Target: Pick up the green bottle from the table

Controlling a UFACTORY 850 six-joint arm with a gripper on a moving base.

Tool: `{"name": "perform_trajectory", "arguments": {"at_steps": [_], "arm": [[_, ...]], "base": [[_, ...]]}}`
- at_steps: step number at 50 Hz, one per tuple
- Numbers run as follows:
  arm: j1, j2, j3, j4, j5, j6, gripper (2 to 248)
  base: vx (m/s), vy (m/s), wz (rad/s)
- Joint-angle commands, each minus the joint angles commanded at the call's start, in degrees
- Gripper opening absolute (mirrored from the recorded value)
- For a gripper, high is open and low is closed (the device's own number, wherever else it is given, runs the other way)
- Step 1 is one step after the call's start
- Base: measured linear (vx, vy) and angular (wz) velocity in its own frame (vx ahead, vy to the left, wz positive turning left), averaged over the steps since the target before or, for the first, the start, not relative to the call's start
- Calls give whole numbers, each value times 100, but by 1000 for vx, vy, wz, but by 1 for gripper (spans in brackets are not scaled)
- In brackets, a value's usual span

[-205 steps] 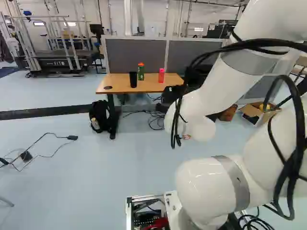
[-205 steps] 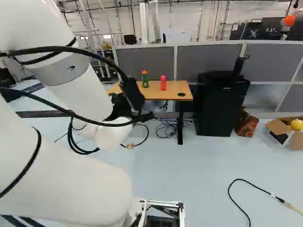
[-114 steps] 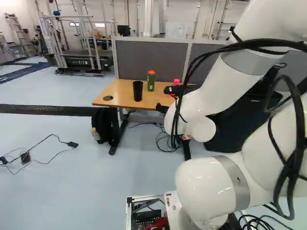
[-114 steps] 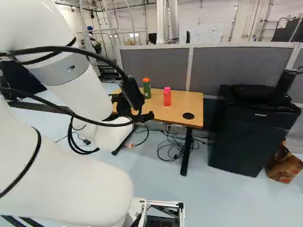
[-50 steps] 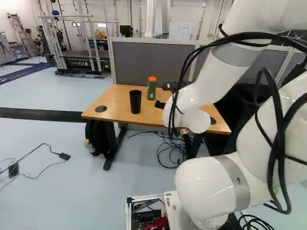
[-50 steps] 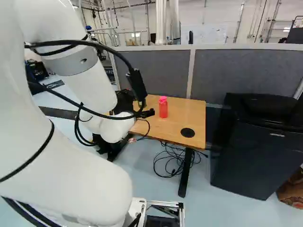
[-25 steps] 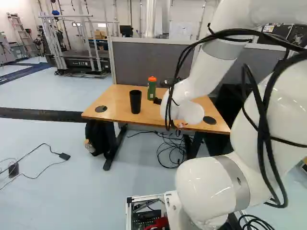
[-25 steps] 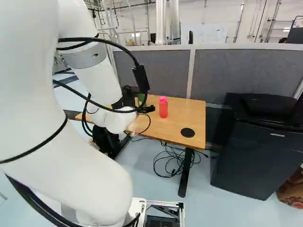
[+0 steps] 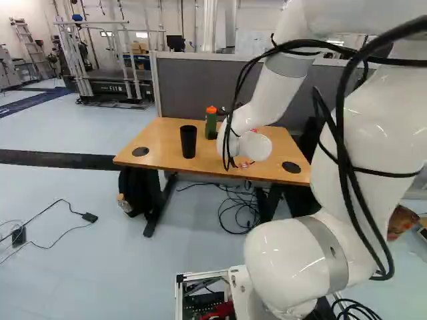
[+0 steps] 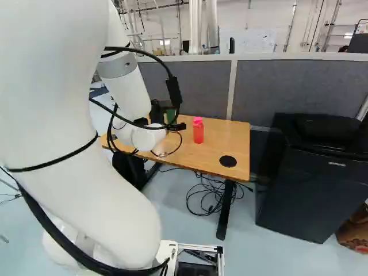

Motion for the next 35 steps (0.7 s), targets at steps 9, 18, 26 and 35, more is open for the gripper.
{"name": "perform_trajectory", "arguments": {"at_steps": [9,18,26,35], "arm": [[63,-258,-280,0,0,0,247],[123,-512,-562,0,0,0,247],[172,-733,-815,0,0,0,247],[212,-978,-1099,0,0,0,247]], "base": [[0,0,0],[0,0,0],[0,0,0],[0,0,0]]}}
